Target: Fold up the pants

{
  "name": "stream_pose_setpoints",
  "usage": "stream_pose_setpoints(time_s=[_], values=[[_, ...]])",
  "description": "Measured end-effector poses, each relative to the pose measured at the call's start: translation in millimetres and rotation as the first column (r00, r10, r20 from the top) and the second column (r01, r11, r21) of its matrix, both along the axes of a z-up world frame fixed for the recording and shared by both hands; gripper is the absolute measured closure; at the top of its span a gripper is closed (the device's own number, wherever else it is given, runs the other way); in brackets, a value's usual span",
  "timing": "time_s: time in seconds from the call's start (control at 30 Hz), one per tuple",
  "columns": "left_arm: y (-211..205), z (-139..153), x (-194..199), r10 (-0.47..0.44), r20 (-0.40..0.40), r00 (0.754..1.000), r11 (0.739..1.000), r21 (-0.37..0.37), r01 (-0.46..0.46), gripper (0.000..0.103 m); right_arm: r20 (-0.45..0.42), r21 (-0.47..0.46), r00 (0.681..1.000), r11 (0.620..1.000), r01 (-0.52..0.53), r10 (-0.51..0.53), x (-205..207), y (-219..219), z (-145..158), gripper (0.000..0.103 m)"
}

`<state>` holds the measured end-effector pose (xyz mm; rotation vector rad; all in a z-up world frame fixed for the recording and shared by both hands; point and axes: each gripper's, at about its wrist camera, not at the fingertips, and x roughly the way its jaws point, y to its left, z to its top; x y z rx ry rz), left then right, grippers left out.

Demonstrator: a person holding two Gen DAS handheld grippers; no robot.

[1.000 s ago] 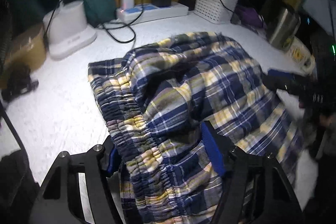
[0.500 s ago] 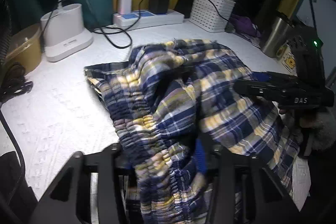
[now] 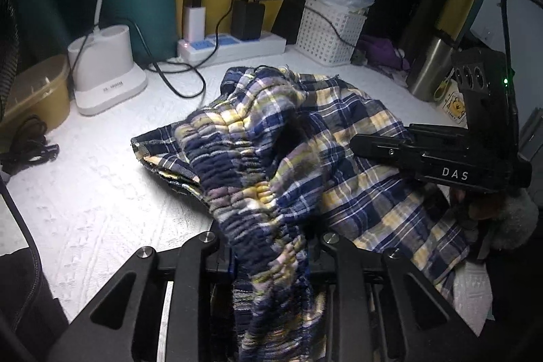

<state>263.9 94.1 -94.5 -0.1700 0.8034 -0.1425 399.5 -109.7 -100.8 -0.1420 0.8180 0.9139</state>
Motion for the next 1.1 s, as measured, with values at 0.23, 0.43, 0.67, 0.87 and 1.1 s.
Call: stream_pose_setpoints(time_s=[0.23, 0.43, 0.67, 0.87, 1.1], values=[[-6, 25, -16, 0.004, 0.063, 0.998, 1.000, 0.029, -0.006, 0.079, 0.071, 0.038, 0.997, 0.999, 0.014, -0.017, -23, -10, 29, 0.080], [-12, 39, -34, 0.000, 0.102, 0.995, 0.999, 0.042, -0.005, 0.079, 0.110, 0.059, 0.994, 0.998, 0.019, -0.026, -45, -19, 45, 0.080], [-19, 61, -56, -0.010, 0.166, 0.986, 0.998, 0.067, -0.001, 0.079, 0.180, 0.064, 0.983, 0.998, 0.020, -0.031, -75, -28, 66, 0.080], [-23, 83, -79, -0.015, 0.230, 0.973, 0.996, 0.084, -0.005, 0.079, 0.235, 0.089, 0.971, 0.996, 0.023, -0.043, -100, -37, 88, 0.080], [-29, 106, -106, -0.024, 0.301, 0.953, 0.995, 0.101, -0.007, 0.079, 0.315, 0.107, 0.947, 0.994, 0.024, -0.056, -133, -42, 115, 0.080]])
